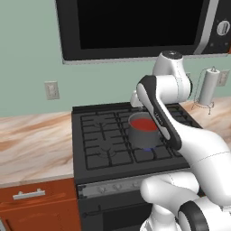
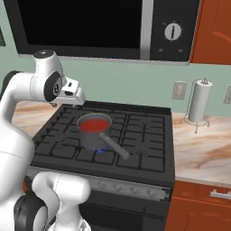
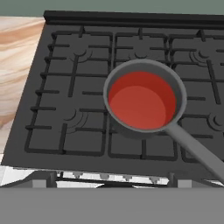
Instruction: Wait until the marinara sauce is simmered to a deep red color and then turn off the stove.
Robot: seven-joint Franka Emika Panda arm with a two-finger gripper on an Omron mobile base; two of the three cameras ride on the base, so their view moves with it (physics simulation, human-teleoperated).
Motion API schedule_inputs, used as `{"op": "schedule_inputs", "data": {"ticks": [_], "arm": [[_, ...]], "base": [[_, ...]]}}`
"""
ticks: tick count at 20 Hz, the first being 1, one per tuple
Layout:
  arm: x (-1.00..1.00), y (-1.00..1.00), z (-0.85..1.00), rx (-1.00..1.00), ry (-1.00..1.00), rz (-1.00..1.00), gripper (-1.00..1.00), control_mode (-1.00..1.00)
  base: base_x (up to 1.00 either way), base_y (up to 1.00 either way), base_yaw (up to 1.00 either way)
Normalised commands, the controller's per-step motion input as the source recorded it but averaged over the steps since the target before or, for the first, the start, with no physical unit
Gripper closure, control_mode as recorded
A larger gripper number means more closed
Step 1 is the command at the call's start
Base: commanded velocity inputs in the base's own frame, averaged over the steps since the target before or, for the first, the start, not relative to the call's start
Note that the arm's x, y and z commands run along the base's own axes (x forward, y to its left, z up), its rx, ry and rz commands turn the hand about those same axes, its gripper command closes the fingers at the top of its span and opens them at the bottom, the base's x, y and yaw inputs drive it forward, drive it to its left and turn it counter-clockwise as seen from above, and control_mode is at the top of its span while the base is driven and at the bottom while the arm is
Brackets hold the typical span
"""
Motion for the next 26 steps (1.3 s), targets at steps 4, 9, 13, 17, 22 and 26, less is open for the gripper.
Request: {"op": "schedule_inputs", "data": {"ticks": [4, 9, 13, 17, 22, 26], "arm": [[0.00, 0.00, 0.00, 0.00, 0.00, 0.00, -1.00, 1.00], [0.00, 0.00, 0.00, 0.00, 0.00, 0.00, -1.00, 1.00], [0.00, 0.00, 0.00, 0.00, 0.00, 0.00, -1.00, 1.00], [0.00, 0.00, 0.00, 0.00, 0.00, 0.00, -1.00, 1.00], [0.00, 0.00, 0.00, 0.00, 0.00, 0.00, -1.00, 1.00], [0.00, 0.00, 0.00, 0.00, 0.00, 0.00, -1.00, 1.00]], "base": [[0.00, 0.30, 0.00], [0.00, 0.35, 0.00], [0.00, 0.36, 0.00], [0.01, 0.37, 0.00], [0.02, 0.36, 0.00], [0.04, 0.36, 0.00]]}}
